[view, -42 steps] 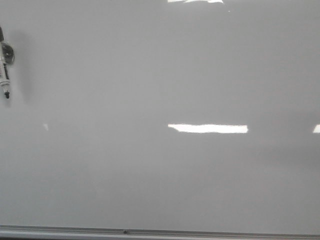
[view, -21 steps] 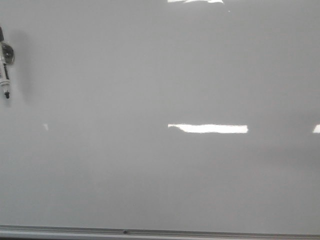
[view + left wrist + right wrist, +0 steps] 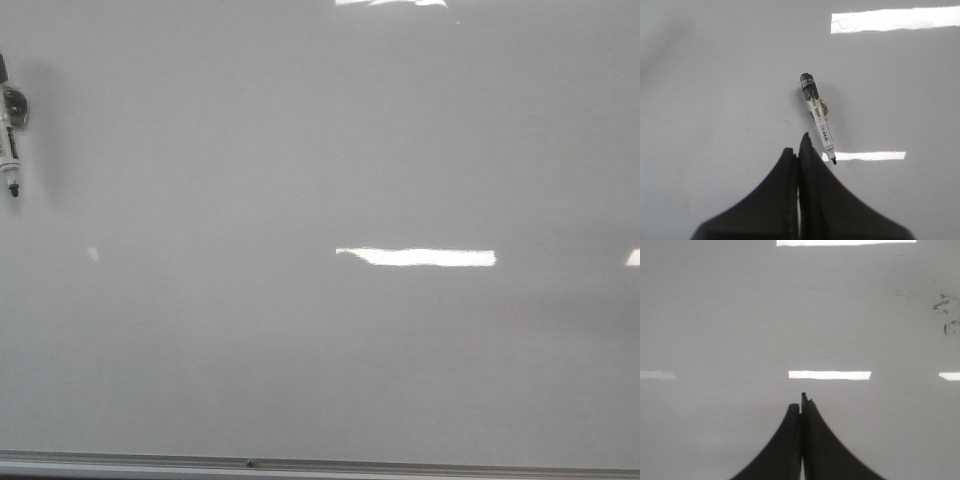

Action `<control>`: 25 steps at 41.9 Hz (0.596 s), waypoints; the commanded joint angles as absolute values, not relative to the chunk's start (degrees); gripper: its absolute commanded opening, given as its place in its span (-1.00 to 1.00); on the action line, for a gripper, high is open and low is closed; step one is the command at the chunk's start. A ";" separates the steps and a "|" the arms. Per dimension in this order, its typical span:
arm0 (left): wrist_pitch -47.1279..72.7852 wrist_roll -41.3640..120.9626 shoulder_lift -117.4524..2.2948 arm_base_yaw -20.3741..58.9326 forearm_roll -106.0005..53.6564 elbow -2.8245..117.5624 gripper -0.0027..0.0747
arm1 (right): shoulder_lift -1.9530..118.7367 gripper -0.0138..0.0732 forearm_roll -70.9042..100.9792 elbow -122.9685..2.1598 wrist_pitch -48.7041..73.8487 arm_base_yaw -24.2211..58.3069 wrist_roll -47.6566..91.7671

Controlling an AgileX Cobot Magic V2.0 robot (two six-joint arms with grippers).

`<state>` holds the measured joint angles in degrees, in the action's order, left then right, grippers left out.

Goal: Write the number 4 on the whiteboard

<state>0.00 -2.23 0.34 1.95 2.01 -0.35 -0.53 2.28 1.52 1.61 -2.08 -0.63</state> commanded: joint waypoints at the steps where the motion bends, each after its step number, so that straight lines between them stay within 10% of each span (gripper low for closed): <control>1: -4.73 -2.35 1.10 2.44 1.83 -0.67 -0.98 | -1.69 -0.84 1.53 0.68 -3.32 -1.96 0.00; 25: 2.27 -2.35 -1.52 2.59 1.97 18.58 -0.98 | -0.25 -0.84 1.58 -17.92 13.29 -1.96 0.00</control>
